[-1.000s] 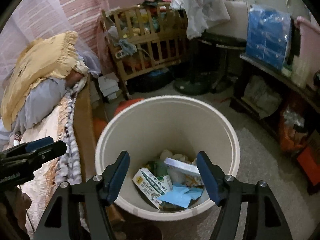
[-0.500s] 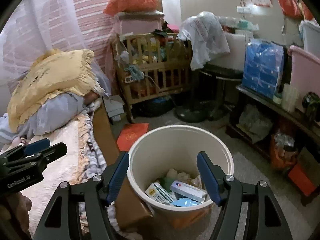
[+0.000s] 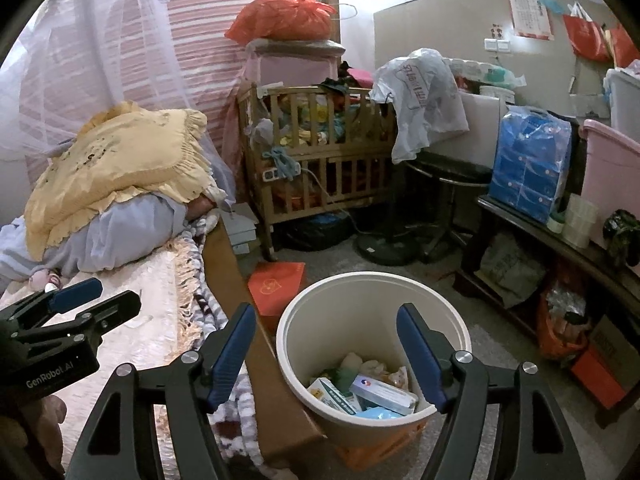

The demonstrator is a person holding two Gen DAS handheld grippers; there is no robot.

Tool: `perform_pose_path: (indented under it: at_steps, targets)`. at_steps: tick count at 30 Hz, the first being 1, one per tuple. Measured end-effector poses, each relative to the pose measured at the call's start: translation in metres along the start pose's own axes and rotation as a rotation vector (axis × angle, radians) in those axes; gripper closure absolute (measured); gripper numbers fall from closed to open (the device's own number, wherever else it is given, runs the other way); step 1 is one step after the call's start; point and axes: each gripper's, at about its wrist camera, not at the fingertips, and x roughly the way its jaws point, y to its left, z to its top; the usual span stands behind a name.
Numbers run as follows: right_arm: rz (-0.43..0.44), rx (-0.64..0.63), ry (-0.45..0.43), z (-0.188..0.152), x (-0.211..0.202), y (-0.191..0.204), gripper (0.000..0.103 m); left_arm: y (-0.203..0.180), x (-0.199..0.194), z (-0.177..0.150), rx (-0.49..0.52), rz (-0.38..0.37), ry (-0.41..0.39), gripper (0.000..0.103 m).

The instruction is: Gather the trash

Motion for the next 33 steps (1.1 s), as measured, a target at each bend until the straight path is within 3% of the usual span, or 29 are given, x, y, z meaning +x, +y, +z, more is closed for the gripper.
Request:
perform_pose_path:
  at_steps: [33]
  targets:
    - [0.012,0.009,0.001,0.0041,-0.0014,0.0010,0.029,0.0041,-0.0030,0.0034,-0.006,-0.001,0.001,0.035]
